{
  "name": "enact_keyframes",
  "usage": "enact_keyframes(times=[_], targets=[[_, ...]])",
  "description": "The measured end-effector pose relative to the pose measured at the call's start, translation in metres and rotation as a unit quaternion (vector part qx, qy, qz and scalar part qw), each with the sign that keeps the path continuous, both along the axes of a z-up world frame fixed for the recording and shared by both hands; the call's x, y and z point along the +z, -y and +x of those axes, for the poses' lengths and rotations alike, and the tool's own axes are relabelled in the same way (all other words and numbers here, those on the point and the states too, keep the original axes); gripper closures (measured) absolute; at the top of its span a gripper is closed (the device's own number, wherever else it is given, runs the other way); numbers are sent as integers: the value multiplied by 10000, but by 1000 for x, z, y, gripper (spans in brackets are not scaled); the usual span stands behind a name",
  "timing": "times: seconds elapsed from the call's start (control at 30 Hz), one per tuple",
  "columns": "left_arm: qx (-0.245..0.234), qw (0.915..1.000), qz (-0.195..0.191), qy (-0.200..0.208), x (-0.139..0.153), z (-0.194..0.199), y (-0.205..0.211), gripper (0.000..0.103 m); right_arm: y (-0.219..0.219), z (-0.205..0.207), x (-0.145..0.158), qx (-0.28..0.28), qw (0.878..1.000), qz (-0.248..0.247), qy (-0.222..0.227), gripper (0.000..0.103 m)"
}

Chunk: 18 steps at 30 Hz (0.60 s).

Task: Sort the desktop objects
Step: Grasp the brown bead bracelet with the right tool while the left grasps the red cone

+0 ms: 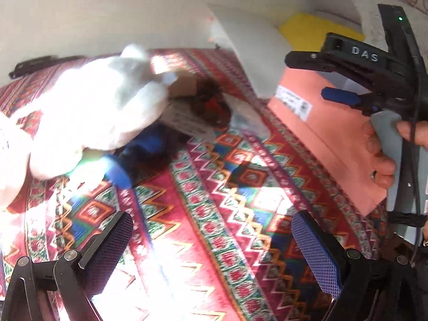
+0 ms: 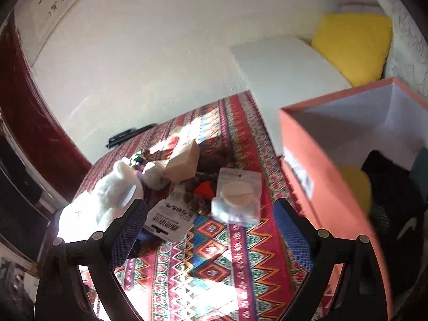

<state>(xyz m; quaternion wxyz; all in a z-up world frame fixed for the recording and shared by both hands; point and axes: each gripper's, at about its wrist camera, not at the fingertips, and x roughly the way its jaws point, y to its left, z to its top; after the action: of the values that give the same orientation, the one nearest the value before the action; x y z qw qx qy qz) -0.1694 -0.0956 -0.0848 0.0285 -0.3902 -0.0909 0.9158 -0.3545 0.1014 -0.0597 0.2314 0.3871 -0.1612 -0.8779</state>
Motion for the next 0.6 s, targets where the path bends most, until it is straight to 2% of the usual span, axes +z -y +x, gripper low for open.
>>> enact_keyframes(times=[0.13,0.23,0.4,0.53,0.6], targets=[[463,9982,273,257,-21,-4,35,4,26,-20,-31,359,9969,-356,606,19],[537,9972,406,331,-29,-7,42,4,47,-33,-50,626,9920,-521,962,24],[660,9948,628,454,-42,-11,54,4,90,-38,-60,1092,9900,-80,889,25],[758,9923,804,552,-52,-15,63,4,119,-45,-66,1082,9914,471,559,28],[664,9923,874,571,-54,-16,59,4,118,-52,-70,1064,9912,462,631,30]])
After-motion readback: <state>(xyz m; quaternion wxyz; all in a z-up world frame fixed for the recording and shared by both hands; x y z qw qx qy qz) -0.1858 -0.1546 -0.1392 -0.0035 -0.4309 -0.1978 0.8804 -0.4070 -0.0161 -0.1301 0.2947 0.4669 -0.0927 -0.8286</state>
